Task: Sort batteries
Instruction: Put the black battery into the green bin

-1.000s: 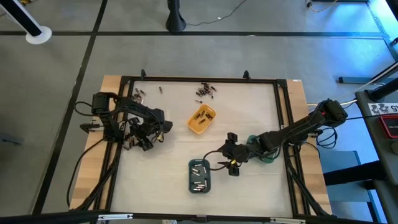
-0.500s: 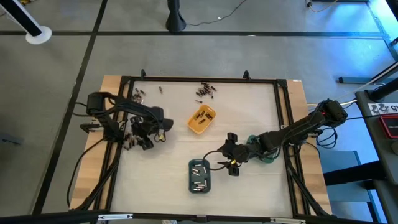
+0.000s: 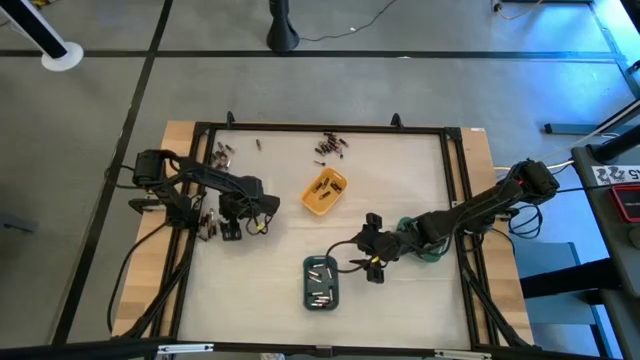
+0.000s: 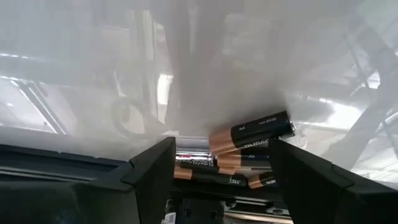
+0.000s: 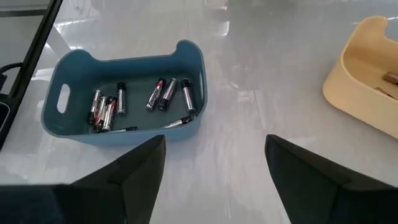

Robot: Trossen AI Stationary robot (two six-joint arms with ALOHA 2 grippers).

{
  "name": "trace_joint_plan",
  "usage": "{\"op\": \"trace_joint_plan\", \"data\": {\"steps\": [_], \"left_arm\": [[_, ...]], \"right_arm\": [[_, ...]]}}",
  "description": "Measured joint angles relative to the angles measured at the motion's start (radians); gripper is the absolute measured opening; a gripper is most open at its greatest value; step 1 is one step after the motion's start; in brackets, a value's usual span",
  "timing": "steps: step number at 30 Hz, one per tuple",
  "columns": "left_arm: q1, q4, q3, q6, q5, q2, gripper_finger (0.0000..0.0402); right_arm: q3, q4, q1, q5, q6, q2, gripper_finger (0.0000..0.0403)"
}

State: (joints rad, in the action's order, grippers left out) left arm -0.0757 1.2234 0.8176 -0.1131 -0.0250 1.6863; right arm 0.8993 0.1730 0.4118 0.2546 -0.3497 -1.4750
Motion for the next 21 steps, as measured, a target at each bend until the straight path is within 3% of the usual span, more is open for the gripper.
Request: {"op": "trace_joint_plan", "data": {"steps": [13, 21], "left_arm": [[0.011, -0.009, -0.008, 0.002, -0.008, -0.004, 0.0249], [0.011, -0.044, -0.008, 0.016, 0.039, -0.005, 0.0249]], "right_arm": [[0.000, 0.001, 0.000, 0.009, -0.009, 0.000, 0.0275], [0.000, 0.001, 0.000, 0.016, -0.009, 0.000, 0.0275]]}}
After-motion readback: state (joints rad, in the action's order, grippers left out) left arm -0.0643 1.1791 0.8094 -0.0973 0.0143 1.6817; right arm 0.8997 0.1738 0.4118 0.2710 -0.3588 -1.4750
